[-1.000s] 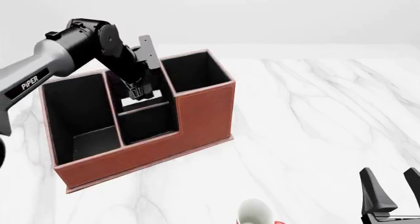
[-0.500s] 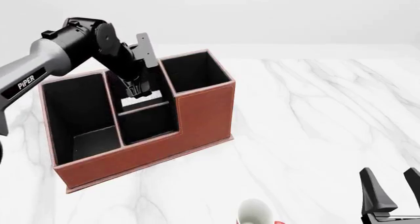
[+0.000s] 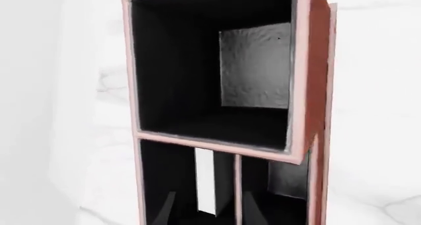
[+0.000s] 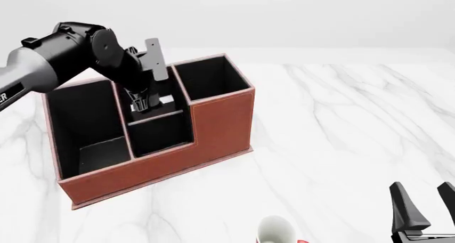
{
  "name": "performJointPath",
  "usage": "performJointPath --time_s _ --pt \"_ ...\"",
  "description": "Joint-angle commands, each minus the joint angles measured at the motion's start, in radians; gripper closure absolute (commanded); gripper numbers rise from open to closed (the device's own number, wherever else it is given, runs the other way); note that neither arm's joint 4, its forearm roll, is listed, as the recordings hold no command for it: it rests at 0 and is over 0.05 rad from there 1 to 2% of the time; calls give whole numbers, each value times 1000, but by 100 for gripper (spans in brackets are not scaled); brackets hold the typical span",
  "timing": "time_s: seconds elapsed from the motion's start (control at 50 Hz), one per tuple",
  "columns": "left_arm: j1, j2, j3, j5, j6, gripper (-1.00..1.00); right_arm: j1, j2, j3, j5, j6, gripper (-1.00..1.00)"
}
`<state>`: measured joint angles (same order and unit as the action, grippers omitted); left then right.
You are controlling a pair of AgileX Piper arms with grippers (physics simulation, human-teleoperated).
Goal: Pick up the book and place it in the front compartment of the caddy.
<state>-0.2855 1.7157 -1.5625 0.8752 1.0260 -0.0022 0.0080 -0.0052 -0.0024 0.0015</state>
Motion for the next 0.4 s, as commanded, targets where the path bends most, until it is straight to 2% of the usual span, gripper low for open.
performJointPath --time_s 0.02,0.08,0.1,0.14,0.16,0.18,0.26,0.4 --pt "-52 -213 187 -61 77 -100 1 -1 1 0 -1 -100" --pt "-98 -307 266 -119 93 -100 1 -1 1 0 -1 -100" --pt "-167 -388 341 -168 81 -100 1 -1 1 0 0 -100" --pt "-225 -456 425 -199 69 -100 1 -1 1 0 0 -100" --pt "-258 -519 503 -251 87 -100 1 -1 1 0 0 -100" --pt "-281 -556 542 -279 86 -100 1 -1 1 0 0 -100" --pt "-421 -711 719 -372 26 -100 1 -1 1 0 0 -100" --pt "-531 -838 952 -539 -75 -100 1 -1 1 0 0 -100"
